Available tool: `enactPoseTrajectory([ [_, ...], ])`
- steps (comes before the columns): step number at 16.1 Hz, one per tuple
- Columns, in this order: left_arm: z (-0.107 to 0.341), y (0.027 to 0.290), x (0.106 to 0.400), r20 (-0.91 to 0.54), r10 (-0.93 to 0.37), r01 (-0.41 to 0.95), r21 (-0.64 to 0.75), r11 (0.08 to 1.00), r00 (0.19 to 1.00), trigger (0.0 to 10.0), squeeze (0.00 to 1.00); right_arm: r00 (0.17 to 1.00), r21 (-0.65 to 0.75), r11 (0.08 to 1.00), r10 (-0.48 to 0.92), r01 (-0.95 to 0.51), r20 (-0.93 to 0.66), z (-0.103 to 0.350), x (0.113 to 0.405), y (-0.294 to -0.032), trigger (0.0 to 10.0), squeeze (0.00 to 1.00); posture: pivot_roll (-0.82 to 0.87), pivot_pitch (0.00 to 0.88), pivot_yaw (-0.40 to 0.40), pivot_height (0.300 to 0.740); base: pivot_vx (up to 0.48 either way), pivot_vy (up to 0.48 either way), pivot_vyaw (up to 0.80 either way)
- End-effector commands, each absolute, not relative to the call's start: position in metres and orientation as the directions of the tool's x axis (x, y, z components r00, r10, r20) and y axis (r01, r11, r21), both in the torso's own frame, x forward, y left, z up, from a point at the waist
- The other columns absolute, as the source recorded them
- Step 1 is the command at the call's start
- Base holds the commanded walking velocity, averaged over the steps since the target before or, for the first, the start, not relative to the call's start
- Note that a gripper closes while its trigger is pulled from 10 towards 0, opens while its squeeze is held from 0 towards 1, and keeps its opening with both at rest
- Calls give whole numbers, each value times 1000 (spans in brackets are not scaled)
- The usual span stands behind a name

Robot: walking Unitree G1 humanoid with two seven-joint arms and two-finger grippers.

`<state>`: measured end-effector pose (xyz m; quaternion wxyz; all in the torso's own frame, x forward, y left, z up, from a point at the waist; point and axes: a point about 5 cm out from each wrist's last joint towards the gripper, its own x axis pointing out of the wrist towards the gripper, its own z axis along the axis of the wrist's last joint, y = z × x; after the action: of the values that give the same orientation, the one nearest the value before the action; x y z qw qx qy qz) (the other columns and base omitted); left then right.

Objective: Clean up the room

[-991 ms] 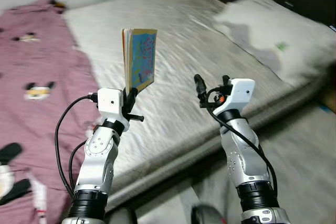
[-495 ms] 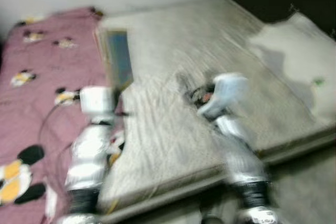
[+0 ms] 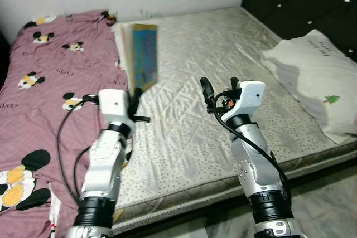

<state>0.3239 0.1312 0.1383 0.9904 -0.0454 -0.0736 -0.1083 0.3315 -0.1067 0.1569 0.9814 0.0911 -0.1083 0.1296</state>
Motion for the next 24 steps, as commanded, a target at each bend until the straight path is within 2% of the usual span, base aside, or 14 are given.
enactPoseTrajectory([
  [1,151,130,327,214,-212,226,-43,973,954,10000,0,937,119,952,248,-283,245,158,332,-104,10000,0,-81,45,18,740,0,0,788],
  [7,150,125,325,216,-220,233,-32,972,951,10000,0,928,113,946,266,-303,260,161,333,-93,10000,0,-82,45,15,740,0,0,778],
  [10,151,128,329,209,-191,214,-96,972,959,10000,0,937,129,950,245,-283,250,158,334,-97,10000,0,-84,45,17,740,0,-174,0],
  [24,153,129,332,215,-181,207,-106,972,960,10000,0,939,101,956,245,-275,242,155,335,-96,10000,0,-87,39,16,740,0,-322,0],
])
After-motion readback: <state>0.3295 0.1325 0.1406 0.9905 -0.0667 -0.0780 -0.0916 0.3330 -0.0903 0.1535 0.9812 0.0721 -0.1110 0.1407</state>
